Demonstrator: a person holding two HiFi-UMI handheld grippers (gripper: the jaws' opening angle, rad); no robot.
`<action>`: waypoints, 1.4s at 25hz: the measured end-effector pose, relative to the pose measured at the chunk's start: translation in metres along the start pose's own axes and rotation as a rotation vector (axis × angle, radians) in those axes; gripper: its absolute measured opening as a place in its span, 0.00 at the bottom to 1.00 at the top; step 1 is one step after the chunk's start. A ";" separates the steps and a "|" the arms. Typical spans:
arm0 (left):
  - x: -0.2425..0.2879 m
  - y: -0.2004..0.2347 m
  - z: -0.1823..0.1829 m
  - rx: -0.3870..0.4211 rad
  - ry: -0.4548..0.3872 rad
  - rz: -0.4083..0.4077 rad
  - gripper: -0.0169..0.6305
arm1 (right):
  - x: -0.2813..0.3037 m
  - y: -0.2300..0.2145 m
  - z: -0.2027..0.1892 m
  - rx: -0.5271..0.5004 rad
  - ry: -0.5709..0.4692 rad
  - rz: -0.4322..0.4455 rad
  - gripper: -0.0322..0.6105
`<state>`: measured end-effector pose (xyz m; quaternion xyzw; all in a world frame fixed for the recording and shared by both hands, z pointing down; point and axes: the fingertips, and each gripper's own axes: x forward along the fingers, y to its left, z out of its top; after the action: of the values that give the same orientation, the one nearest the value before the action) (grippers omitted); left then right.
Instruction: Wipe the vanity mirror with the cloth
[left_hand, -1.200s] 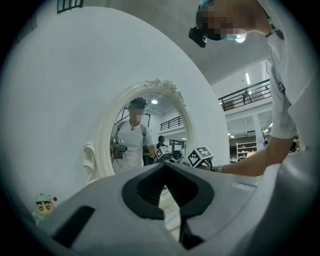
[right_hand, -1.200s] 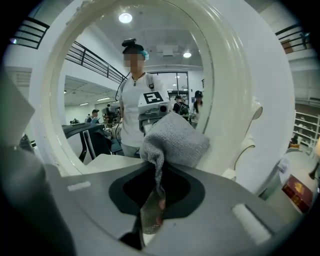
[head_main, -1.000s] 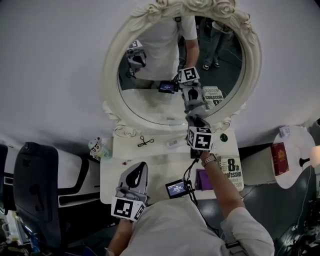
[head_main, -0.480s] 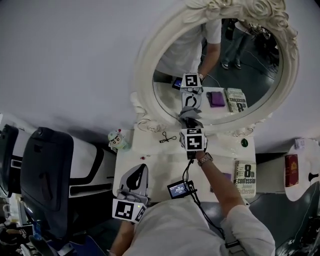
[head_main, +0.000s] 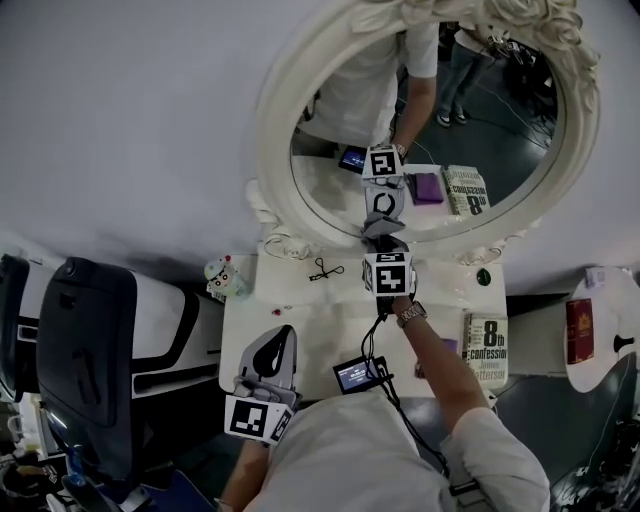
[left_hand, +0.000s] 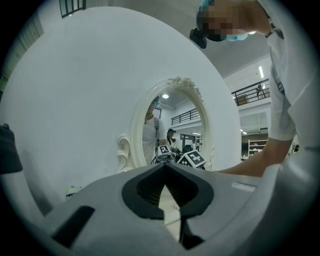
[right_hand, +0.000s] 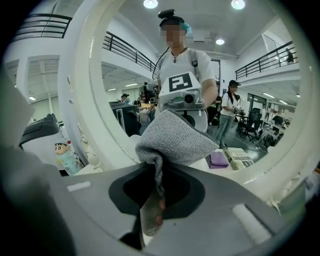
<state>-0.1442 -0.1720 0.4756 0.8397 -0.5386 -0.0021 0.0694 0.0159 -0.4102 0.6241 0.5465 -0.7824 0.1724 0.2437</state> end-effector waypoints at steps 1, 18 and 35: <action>0.003 -0.004 -0.001 -0.002 0.002 -0.006 0.04 | -0.002 -0.011 -0.004 0.005 0.006 -0.014 0.11; 0.051 -0.083 -0.005 -0.009 0.005 -0.122 0.04 | -0.058 -0.170 -0.024 0.091 -0.012 -0.221 0.11; 0.070 -0.110 -0.016 -0.058 -0.018 -0.180 0.04 | -0.194 -0.114 -0.024 0.202 -0.328 0.071 0.11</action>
<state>-0.0138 -0.1883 0.4835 0.8823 -0.4613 -0.0314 0.0884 0.1828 -0.2871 0.5340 0.5612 -0.8091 0.1669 0.0507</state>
